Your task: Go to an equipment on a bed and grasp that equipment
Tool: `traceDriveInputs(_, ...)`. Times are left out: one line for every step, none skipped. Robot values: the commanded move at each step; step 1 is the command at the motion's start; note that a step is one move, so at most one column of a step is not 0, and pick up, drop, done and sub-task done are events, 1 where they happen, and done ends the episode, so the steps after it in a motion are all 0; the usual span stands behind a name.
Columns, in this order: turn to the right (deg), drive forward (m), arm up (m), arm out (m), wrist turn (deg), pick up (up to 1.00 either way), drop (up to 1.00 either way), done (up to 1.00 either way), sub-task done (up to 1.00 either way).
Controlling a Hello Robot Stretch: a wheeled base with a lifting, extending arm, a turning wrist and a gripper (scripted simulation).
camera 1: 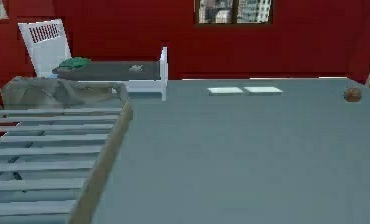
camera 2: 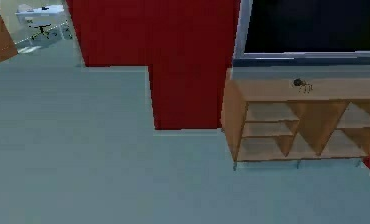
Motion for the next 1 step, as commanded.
traceDriveInputs(0.0,1.00,0.00,0.00,0.0,0.00,0.00,0.00,0.00)
